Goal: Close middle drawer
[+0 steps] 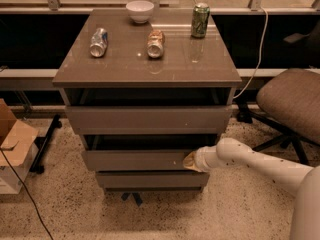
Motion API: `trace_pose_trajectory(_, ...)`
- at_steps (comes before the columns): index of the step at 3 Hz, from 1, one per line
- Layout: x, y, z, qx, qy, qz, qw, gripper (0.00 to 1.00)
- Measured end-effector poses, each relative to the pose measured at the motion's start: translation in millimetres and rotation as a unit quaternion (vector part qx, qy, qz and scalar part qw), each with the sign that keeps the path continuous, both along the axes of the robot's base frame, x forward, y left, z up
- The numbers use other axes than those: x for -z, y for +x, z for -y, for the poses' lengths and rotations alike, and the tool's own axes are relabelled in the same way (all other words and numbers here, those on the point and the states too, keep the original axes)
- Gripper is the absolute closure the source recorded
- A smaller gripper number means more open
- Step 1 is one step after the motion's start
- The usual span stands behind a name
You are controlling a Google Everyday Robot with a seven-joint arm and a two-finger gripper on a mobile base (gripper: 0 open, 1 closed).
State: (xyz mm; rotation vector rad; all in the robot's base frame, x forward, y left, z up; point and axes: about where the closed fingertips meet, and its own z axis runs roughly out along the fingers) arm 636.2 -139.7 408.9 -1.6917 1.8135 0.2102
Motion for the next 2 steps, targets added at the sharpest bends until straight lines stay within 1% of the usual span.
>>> trace_pose_trajectory(2, 2.8, -1.4, -3.5, -0.002, 0.001, -0.002, 1.0, 0.27)
